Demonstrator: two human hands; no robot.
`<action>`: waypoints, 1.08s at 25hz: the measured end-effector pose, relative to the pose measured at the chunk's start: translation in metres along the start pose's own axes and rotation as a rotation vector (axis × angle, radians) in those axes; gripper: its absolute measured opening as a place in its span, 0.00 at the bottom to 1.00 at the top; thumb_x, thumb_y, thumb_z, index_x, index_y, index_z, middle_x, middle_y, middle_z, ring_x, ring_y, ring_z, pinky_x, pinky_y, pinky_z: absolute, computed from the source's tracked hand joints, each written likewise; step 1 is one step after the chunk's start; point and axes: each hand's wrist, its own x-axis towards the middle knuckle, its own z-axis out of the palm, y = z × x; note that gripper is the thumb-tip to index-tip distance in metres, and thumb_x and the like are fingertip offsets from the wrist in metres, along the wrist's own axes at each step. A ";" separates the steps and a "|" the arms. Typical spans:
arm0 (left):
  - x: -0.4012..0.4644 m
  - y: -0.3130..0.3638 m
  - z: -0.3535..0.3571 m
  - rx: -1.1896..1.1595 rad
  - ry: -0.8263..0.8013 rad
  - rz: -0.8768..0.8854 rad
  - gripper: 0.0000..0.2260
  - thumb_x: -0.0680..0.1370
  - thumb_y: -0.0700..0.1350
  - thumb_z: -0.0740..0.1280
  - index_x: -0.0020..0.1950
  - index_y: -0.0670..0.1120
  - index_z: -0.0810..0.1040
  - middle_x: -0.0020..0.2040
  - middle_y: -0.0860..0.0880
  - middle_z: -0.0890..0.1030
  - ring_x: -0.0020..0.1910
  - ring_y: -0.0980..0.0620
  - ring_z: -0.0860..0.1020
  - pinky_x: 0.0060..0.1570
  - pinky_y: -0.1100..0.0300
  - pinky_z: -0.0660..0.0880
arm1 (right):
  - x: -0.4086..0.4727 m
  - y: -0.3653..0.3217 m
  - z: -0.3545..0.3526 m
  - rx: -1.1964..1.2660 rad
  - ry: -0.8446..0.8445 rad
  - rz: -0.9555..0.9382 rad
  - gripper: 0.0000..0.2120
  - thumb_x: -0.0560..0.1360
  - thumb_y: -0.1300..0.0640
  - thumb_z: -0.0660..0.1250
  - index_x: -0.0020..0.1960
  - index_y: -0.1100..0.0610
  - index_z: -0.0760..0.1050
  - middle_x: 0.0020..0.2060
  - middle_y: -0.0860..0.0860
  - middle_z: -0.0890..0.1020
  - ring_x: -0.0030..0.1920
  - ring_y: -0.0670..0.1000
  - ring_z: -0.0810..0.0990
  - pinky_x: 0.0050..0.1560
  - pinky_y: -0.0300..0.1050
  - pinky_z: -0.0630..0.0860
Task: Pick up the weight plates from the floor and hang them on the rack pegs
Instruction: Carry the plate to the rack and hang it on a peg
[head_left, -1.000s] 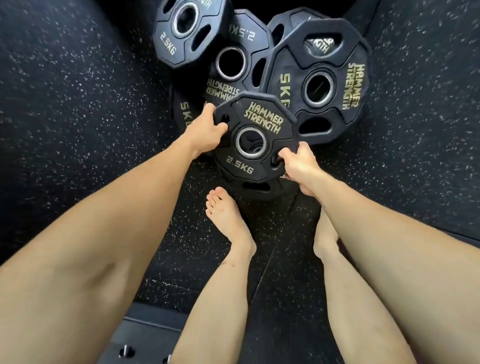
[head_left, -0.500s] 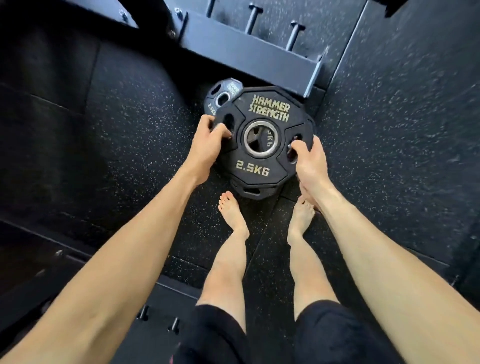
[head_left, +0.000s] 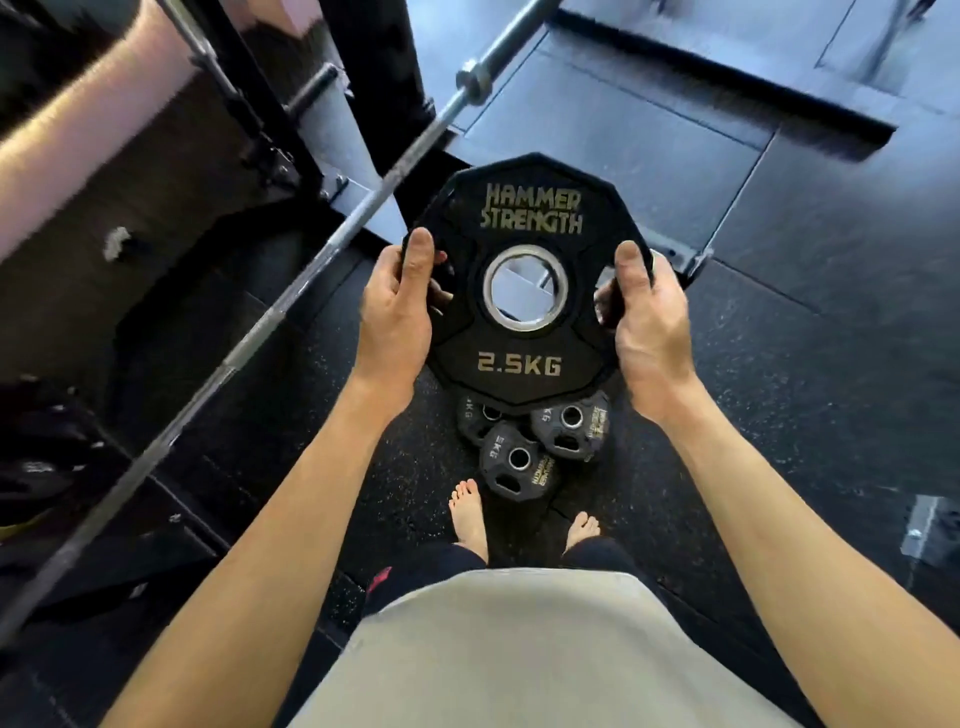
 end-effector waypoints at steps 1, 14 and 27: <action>-0.004 0.003 -0.003 0.054 0.031 0.040 0.14 0.81 0.59 0.59 0.48 0.50 0.76 0.45 0.51 0.80 0.41 0.58 0.79 0.50 0.55 0.76 | -0.003 -0.009 0.001 0.010 -0.039 -0.028 0.12 0.82 0.49 0.57 0.42 0.53 0.68 0.30 0.48 0.71 0.28 0.42 0.69 0.32 0.34 0.68; -0.245 0.030 -0.016 -0.094 0.969 0.200 0.13 0.83 0.54 0.58 0.42 0.51 0.75 0.36 0.55 0.75 0.33 0.62 0.74 0.39 0.65 0.72 | -0.102 -0.080 0.021 0.084 -0.949 -0.157 0.13 0.77 0.41 0.63 0.44 0.51 0.75 0.35 0.46 0.79 0.37 0.47 0.76 0.41 0.50 0.74; -0.652 -0.024 -0.072 -0.053 1.737 0.129 0.16 0.83 0.58 0.55 0.44 0.50 0.73 0.36 0.53 0.77 0.38 0.55 0.76 0.48 0.50 0.76 | -0.493 -0.057 0.039 0.116 -1.707 -0.129 0.14 0.78 0.43 0.62 0.37 0.49 0.71 0.32 0.48 0.74 0.35 0.46 0.70 0.38 0.43 0.68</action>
